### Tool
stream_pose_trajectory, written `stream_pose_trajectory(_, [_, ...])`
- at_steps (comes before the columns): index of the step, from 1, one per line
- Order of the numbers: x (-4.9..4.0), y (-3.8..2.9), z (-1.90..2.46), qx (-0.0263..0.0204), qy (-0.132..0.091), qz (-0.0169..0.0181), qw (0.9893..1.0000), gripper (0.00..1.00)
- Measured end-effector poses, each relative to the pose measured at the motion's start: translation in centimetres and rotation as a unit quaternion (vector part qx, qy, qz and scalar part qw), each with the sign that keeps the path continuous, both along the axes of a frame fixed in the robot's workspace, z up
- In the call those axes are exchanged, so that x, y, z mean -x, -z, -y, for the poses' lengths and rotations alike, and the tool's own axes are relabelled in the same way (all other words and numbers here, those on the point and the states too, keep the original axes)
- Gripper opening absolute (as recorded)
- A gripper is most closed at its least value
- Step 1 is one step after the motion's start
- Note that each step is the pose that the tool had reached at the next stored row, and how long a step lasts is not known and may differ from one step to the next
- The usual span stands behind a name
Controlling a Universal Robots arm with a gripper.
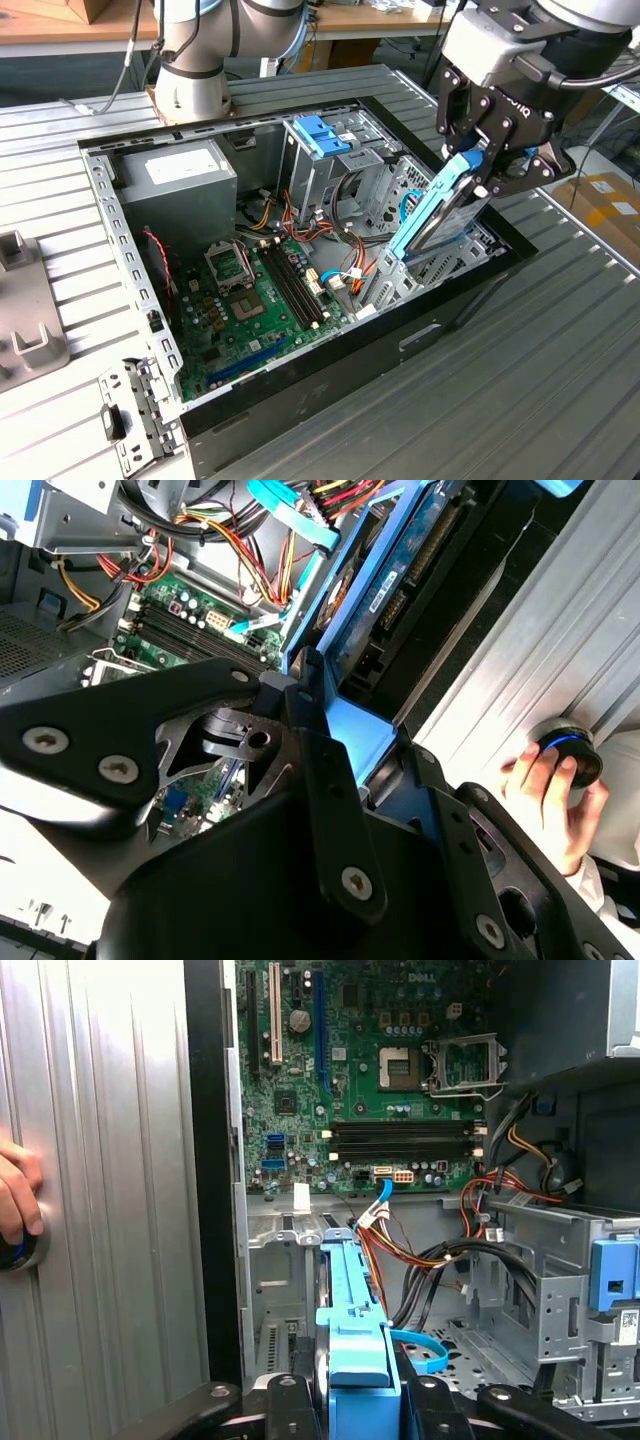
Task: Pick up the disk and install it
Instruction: 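Insert the disk into the insertion slot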
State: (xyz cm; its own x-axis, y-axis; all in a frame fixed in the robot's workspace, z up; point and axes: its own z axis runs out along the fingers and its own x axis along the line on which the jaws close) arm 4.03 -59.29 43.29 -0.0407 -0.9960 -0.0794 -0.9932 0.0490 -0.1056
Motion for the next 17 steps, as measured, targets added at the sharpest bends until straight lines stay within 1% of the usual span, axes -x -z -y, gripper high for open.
stream_pose_trajectory(3, [0.0, 0.28, 0.0, 0.0001, 0.0, 0.0, 1.0, 0.37])
stream_pose_trajectory(8, [0.0, 1.0, 0.0, 0.0001, 0.0, 0.0, 1.0, 0.37])
stream_pose_trajectory(12, [0.0, 1.36, 0.0, 0.0001, 0.0, 0.0, 1.0, 0.37])
stream_pose_trajectory(15, [0.0, 1.84, 0.0, 0.0001, 0.0, 0.0, 1.0, 0.37])
stream_pose_trajectory(17, [0.0, 2.02, 0.0, 0.0001, 0.0, 0.0, 1.0, 0.37])
